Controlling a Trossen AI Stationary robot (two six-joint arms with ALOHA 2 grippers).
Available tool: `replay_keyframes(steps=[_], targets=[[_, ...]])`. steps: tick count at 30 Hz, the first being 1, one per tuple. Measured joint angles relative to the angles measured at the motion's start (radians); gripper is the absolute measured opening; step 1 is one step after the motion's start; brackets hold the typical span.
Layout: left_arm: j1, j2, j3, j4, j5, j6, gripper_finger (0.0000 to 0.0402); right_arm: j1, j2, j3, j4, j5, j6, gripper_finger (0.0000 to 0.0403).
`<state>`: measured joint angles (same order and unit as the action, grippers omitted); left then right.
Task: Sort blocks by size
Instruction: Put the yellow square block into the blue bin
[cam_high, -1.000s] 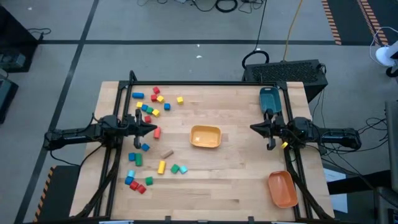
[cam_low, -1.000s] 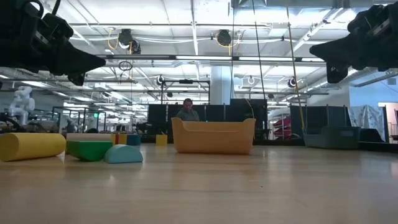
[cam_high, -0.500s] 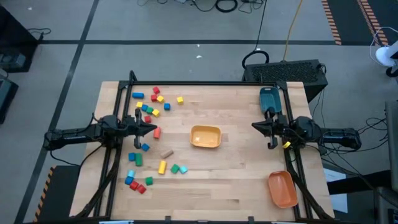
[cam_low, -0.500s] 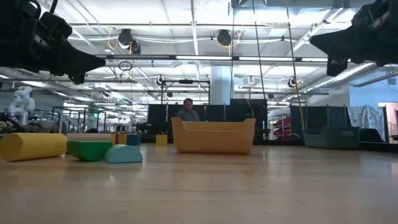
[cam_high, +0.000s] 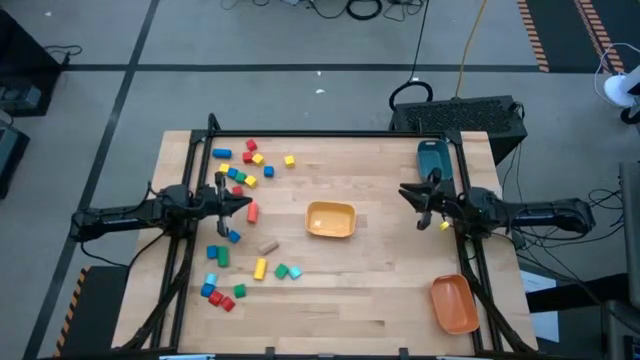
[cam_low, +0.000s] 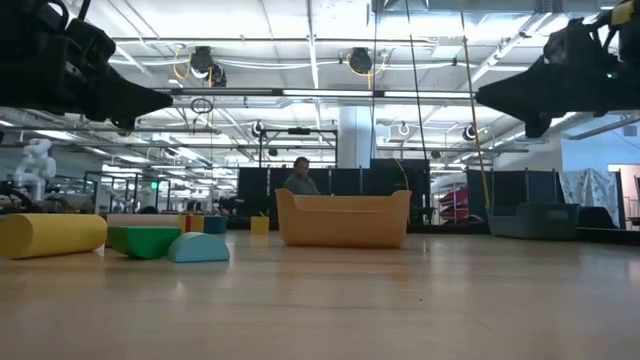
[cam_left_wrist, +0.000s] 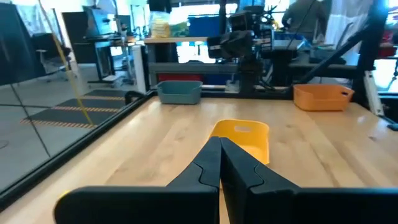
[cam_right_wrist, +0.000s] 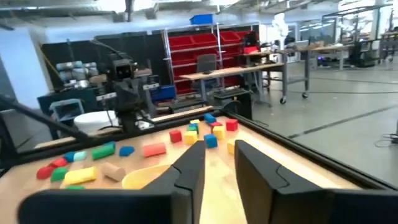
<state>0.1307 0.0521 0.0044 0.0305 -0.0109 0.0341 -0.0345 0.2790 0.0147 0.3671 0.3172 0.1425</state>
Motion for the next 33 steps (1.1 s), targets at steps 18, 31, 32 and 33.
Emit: replay_keyframes(steps=[18,31,32,33], targets=[[0.057,0.104,0.017,0.004,-0.281,0.053,0.0056,-0.11,0.711,0.339,0.223,-0.001,-0.014,0.0154],[0.19,0.446,0.124,0.012,-0.274,0.023,0.0179,-0.183,1.029,0.62,-0.009,-0.016,-0.061,0.016],[0.201,0.477,0.141,0.016,-0.273,0.023,0.018,-0.183,1.036,0.626,-0.014,-0.027,-0.068,0.016],[0.213,0.51,0.159,0.025,-0.267,0.023,0.018,-0.184,1.043,0.631,-0.016,-0.036,-0.075,0.016]])
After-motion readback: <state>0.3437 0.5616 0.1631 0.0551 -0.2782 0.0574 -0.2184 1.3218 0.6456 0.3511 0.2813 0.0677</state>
